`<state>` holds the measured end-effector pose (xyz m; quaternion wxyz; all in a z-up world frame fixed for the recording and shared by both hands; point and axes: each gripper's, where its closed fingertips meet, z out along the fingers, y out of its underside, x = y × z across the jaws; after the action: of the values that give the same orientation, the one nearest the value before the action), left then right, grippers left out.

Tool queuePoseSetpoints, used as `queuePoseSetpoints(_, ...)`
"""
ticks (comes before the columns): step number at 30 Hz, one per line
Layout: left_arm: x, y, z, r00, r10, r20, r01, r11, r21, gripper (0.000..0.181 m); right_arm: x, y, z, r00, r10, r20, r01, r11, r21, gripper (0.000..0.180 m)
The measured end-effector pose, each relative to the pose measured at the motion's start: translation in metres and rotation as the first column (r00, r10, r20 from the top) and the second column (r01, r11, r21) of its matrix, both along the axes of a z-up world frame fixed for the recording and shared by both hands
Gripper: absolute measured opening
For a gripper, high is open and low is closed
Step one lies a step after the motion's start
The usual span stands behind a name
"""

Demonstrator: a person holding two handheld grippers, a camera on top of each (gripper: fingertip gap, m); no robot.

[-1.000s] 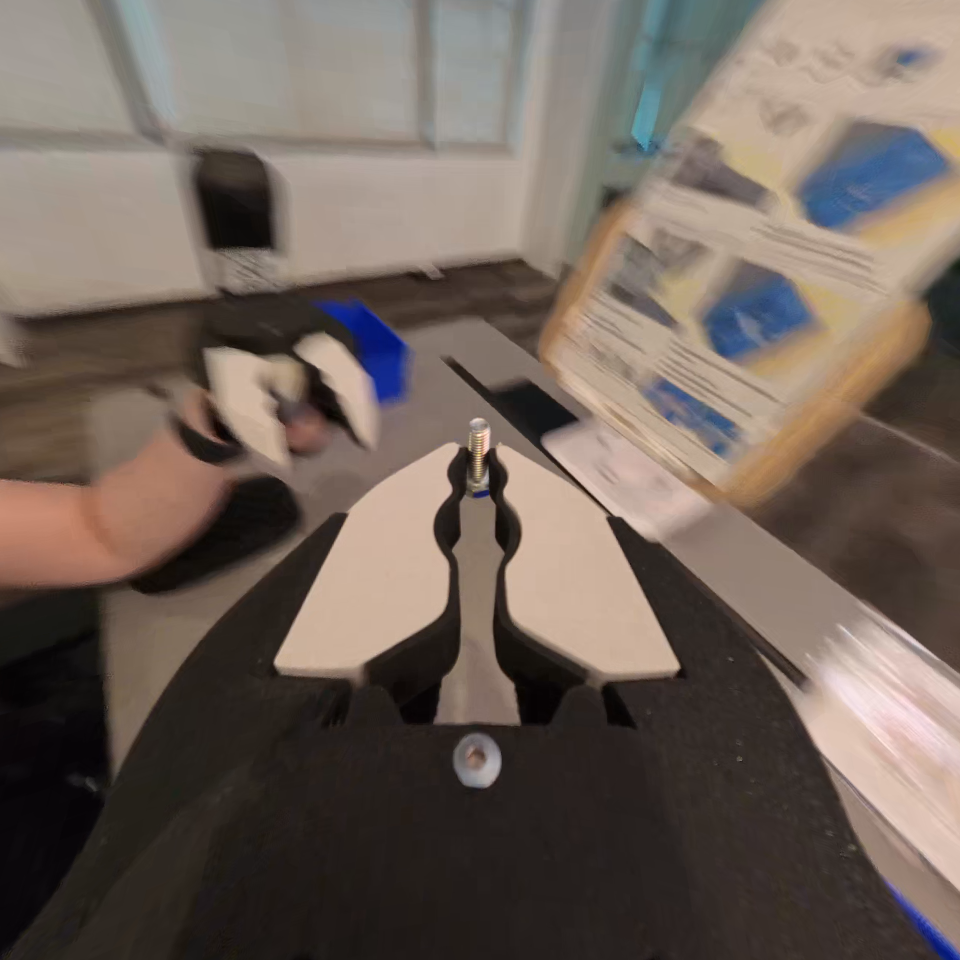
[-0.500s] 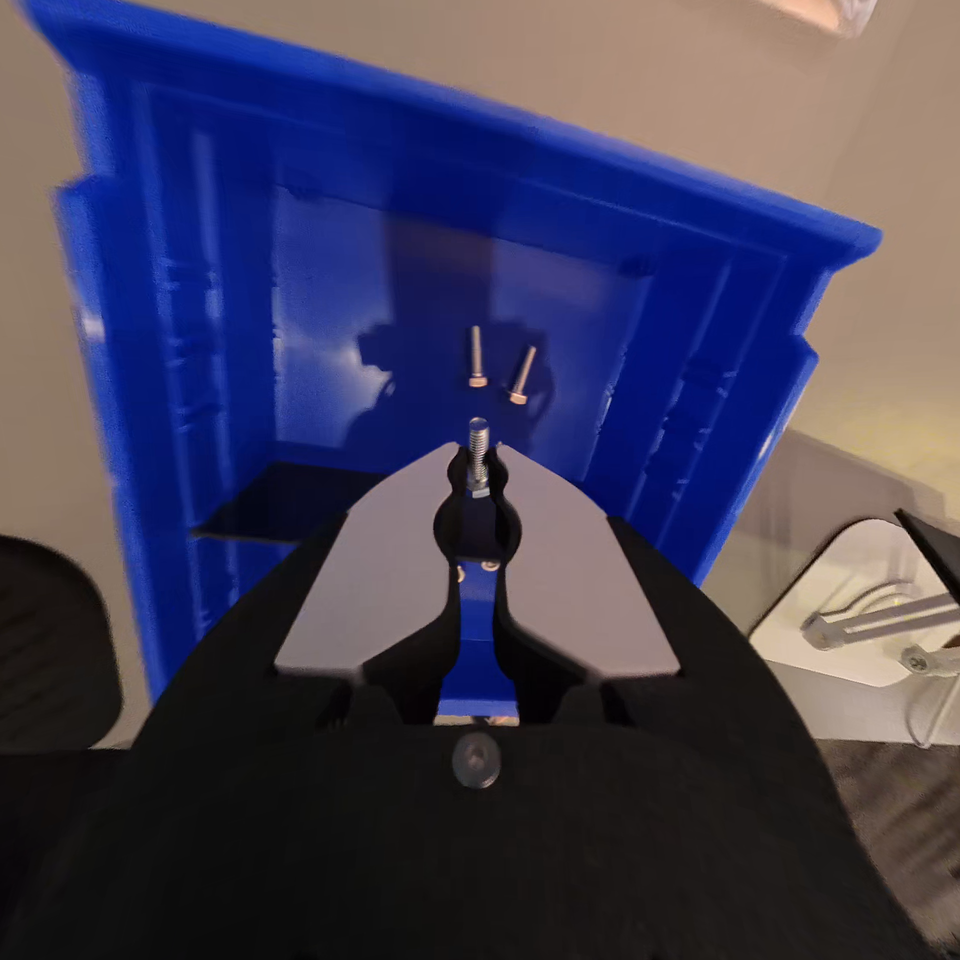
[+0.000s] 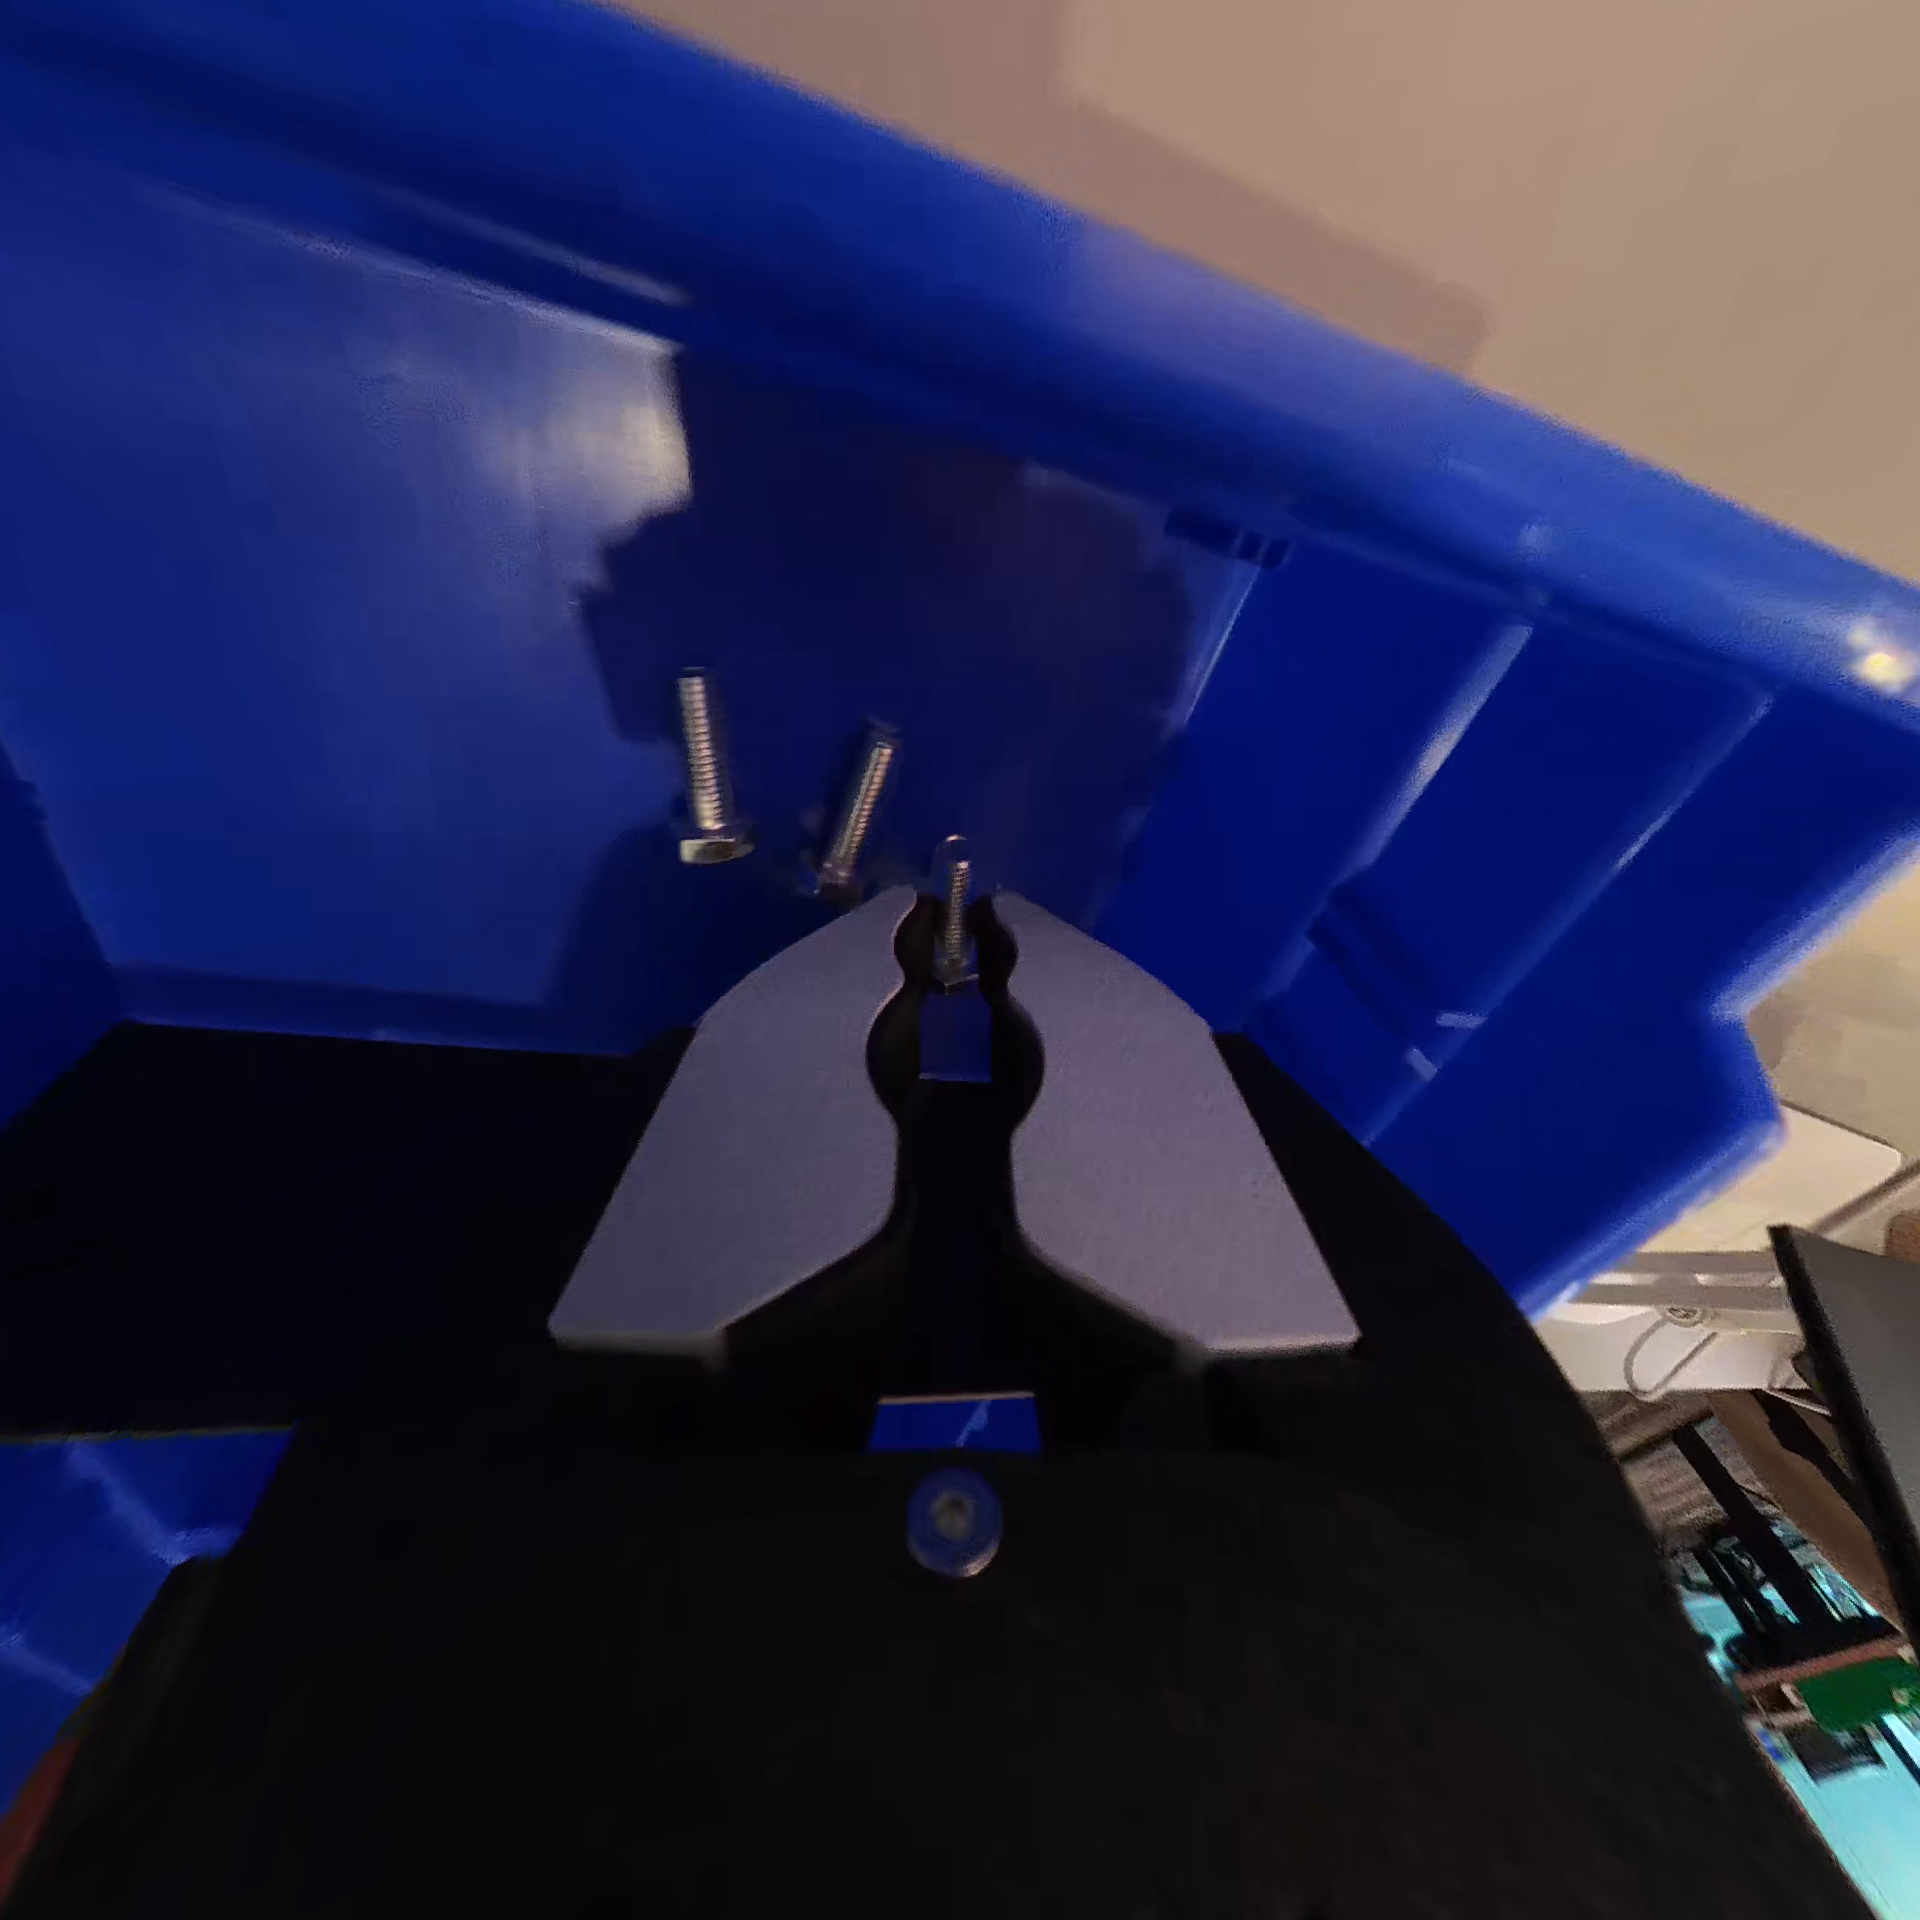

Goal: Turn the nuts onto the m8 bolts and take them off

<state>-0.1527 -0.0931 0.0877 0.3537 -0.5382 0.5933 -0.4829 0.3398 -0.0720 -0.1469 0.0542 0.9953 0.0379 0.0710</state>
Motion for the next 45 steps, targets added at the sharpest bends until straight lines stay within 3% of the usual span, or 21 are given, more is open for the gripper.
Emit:
queuePoseSetpoints(5, 0.002, -0.009, 0.002, 1.000, -0.021, 0.005, 0.021, 1.000, 0.021, 0.030, 0.003, -0.002, -0.011, 1.000, -0.003, -0.023, 0.002, 1.000, -0.013, 0.007)
queuePoseSetpoints(10, 0.002, -0.008, 0.001, 1.000, -0.014, -0.001, 0.014, 0.999, 0.031, 0.030, 0.003, 0.004, -0.007, 1.000, 0.007, -0.016, -0.006, 0.997, 0.071, 0.008)
queuePoseSetpoints(13, -0.001, -0.003, 0.004, 1.000, 0.005, 0.011, -0.005, 1.000, 0.023, 0.030, 0.002, 0.012, 0.023, 0.999, 0.033, 0.043, -0.040, 0.983, 0.179, 0.008)
queuePoseSetpoints(16, -0.005, 0.000, 0.011, 0.999, 0.024, 0.038, -0.025, 0.999, 0.033, 0.030, -0.010, 0.018, 0.084, 0.991, 0.024, 0.135, -0.068, 0.941, 0.331, 0.009)
queuePoseSetpoints(18, -0.008, 0.010, 0.014, 0.996, 0.080, 0.050, -0.083, 0.994, 0.070, 0.030, -0.045, 0.036, 0.142, 0.992, 0.047, 0.118, -0.104, 0.834, 0.541, 0.008)
queuePoseSetpoints(19, -0.009, 0.017, 0.014, 0.992, 0.118, 0.054, -0.123, 0.988, 0.096, 0.030, -0.072, 0.045, 0.175, 0.989, 0.094, 0.111, -0.144, 0.745, 0.651, 0.009)
queuePoseSetpoints(22, -0.011, 0.043, 0.011, 0.970, 0.233, 0.062, -0.240, 0.959, 0.152, 0.029, -0.170, 0.060, 0.271, 0.956, 0.266, 0.122, -0.220, 0.380, 0.899, 0.013)
queuePoseSetpoints(25, -0.013, 0.066, 0.005, 0.947, 0.314, 0.062, -0.319, 0.942, 0.103, 0.029, -0.280, 0.054, 0.325, 0.861, 0.498, 0.105, -0.158, 0.066, 0.985, 0.023)
queuePoseSetpoints(28, -0.023, 0.102, 0.005, 0.877, 0.472, 0.094, -0.480, 0.871, 0.108, 0.025, -0.371, 0.049, 0.347, 0.730, 0.674, 0.111, -0.043, -0.118, 0.992, 0.025)
queuePoseSetpoints(30, -0.035, 0.125, 0.009, 0.808, 0.573, 0.138, -0.589, 0.797, 0.136, 0.023, -0.417, 0.054, 0.351, 0.668, 0.739, 0.090, 0.028, -0.146, 0.989, 0.027)
queuePoseSetpoints(34, -0.060, 0.153, 0.015, 0.707, 0.680, 0.195, -0.706, 0.695, 0.135, 0.022, -0.474, 0.070, 0.349, 0.619, 0.783, 0.062, 0.110, -0.164, 0.980, 0.035)
queuePoseSetpoints(40, -0.079, 0.163, 0.018, 0.696, 0.691, 0.195, -0.712, 0.700, 0.063, 0.016, -0.507, 0.081, 0.324, 0.582, 0.813, 0.001, 0.185, -0.134, 0.974, 0.036)
queuePoseSetpoints(45, -0.091, 0.166, 0.018, 0.689, 0.702, 0.179, -0.723, 0.685, 0.095, 0.013, -0.511, 0.084, 0.318, 0.560, 0.828, -0.036, 0.208, -0.099, 0.973, 0.034)
